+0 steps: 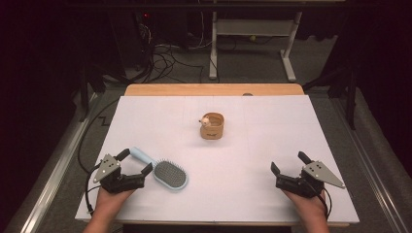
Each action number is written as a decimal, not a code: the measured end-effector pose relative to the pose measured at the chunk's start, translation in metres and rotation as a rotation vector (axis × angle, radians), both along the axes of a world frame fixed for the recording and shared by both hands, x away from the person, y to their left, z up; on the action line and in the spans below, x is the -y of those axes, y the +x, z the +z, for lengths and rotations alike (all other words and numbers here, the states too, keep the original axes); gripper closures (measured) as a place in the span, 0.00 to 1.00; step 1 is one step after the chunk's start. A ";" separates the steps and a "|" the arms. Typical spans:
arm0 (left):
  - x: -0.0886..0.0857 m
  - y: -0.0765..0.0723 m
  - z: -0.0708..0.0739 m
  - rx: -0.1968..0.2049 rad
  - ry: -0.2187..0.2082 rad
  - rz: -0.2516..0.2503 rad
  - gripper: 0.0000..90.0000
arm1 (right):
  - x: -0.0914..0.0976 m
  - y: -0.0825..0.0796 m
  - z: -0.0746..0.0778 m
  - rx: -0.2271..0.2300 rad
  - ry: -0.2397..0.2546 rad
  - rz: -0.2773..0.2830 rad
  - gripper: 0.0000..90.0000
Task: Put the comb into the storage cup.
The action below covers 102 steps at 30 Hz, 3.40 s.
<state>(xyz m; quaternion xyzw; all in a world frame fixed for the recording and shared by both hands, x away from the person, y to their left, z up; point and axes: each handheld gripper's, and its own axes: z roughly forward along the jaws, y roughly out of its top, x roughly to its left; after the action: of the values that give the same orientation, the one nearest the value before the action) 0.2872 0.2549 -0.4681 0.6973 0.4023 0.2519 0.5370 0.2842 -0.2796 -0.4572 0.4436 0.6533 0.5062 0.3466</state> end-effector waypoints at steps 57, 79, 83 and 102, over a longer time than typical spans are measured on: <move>-0.008 0.030 0.008 -0.223 0.161 0.102 1.00 | -0.005 0.002 -0.002 -0.014 0.020 0.032 0.00; 0.017 0.028 0.017 -0.185 0.207 0.052 1.00 | -0.003 0.001 -0.001 -0.013 0.041 0.034 0.00; 0.017 -0.014 0.016 -0.188 0.172 -0.002 1.00 | 0.000 -0.001 0.000 -0.007 0.048 0.030 0.00; 0.079 -0.032 -0.002 -0.280 0.314 -0.164 1.00 | 0.005 -0.003 0.002 -0.004 0.080 0.016 0.00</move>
<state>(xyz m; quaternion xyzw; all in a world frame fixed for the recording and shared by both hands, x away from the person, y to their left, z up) 0.2551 0.1761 -0.4701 0.8310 0.3706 0.1678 0.3795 0.2809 -0.2842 -0.4553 0.4526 0.6369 0.5337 0.3234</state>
